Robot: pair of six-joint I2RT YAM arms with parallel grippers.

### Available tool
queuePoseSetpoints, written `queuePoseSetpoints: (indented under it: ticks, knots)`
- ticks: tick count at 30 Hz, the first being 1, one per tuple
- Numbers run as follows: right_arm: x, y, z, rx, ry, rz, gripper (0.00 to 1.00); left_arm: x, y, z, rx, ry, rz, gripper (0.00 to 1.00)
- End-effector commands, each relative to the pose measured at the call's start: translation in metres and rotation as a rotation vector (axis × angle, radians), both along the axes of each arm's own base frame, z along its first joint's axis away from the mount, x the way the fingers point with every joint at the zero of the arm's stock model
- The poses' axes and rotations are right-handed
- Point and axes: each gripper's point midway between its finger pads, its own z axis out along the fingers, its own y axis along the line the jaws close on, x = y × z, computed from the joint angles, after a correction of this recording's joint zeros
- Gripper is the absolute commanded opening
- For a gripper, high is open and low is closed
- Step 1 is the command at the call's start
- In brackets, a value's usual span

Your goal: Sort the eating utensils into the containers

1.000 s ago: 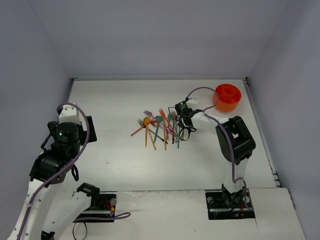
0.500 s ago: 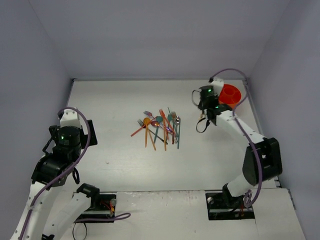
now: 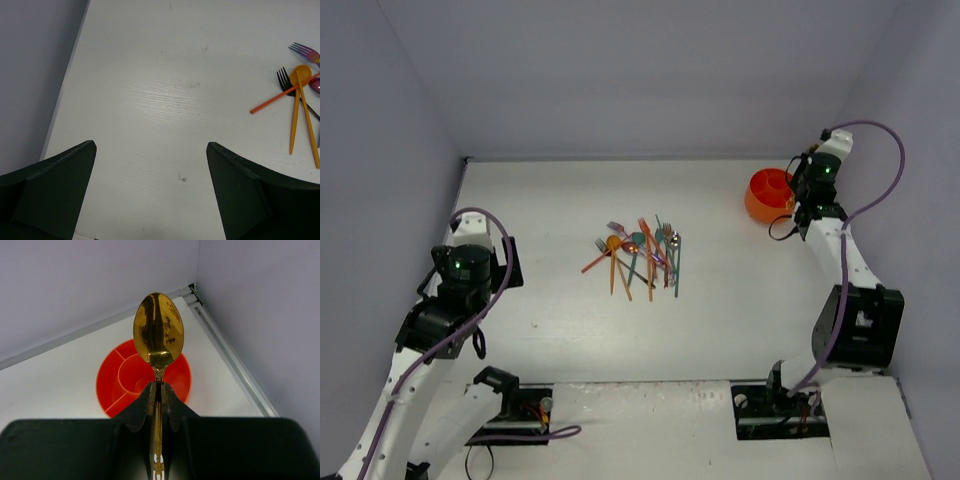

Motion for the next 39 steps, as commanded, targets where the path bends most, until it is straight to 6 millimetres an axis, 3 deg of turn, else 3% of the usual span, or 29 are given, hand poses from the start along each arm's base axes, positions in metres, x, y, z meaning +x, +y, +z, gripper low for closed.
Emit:
queuePoseSetpoints:
  ticks: [1, 11, 16, 24, 39]
  knots:
    - [0.034, -0.004, 0.056, -0.071, -0.205, 0.099, 0.0, 0.014, -0.008, 0.01, -0.033, -0.039, -0.007, 0.91]
    - [0.073, -0.041, 0.041, -0.096, -0.249, 0.059, 0.0, 0.022, -0.009, 0.004, -0.03, -0.012, 0.018, 0.91]
    - [0.086, -0.047, 0.036, -0.103, -0.279, 0.052, 0.0, 0.025, -0.01, 0.005, -0.039, -0.034, 0.017, 0.91]
    - [0.105, -0.052, 0.011, -0.078, -0.29, 0.047, 0.0, 0.025, -0.012, 0.004, -0.053, -0.038, 0.009, 0.91]
    - [0.1, -0.052, -0.038, -0.045, -0.258, 0.039, 0.0, 0.024, -0.024, -0.002, -0.096, -0.014, -0.037, 0.91]
